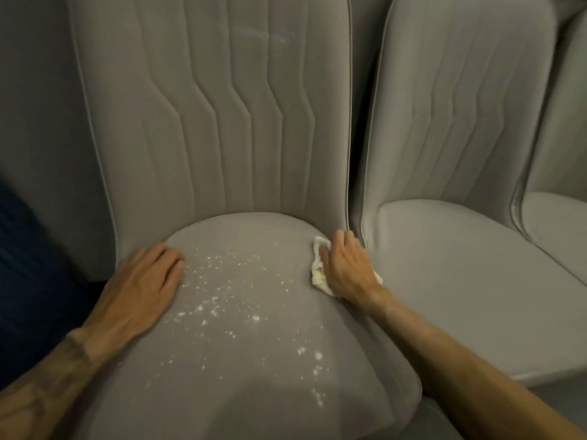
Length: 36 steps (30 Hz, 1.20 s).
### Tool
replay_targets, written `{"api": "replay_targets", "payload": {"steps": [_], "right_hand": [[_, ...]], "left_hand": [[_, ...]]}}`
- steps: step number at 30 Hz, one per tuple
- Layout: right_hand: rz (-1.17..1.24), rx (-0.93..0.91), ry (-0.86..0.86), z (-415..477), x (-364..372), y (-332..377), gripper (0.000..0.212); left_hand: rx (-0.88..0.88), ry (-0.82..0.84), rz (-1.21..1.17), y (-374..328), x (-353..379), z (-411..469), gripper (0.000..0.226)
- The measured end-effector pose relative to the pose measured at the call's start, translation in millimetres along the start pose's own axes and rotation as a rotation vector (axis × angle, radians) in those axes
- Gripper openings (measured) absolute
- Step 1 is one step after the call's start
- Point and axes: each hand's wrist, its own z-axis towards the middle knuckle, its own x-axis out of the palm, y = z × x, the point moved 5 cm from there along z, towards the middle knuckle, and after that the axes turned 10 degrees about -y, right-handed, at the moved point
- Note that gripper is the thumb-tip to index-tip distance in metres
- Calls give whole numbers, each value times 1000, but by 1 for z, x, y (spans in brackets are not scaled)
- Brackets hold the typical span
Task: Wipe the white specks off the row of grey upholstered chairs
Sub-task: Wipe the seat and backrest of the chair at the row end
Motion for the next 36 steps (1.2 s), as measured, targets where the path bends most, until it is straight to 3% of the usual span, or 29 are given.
{"api": "replay_targets", "payload": {"steps": [3, 7, 10, 14, 16, 19, 21, 25, 30, 32, 36], "right_hand": [[-20, 21, -78, -7, -7, 33, 10], [69, -153, -69, -29, 7, 62, 18], [84, 3, -57, -18, 5, 36, 27], [-98, 315, -90, 7, 9, 26, 31], [-150, 220, -92, 13, 20, 53, 33], [-9, 11, -75, 9, 26, 65, 29], [31, 30, -54, 9, 19, 41, 28], [-197, 142, -48, 24, 24, 33, 28], [-66, -202, 10, 30, 49, 95, 28], [23, -135, 9, 37, 46, 74, 27], [-115, 116, -16, 53, 43, 43, 28]], "left_hand": [[-12, -26, -102, 8, 1, -4, 21], [-9, -50, -97, 6, 2, -7, 28], [-26, -35, -103, 6, 0, -8, 29], [-83, -40, -92, 6, -3, -10, 28], [-92, -32, -81, 5, -1, -8, 28], [-99, -18, -65, 5, -1, -9, 27], [-106, -19, -73, 5, -2, -8, 28], [-107, -15, -69, 3, -2, -8, 28], [-100, -31, -66, 3, -1, -9, 27], [-89, -44, -69, 4, -1, -8, 25], [-91, -46, -77, 6, 0, -7, 24]]}}
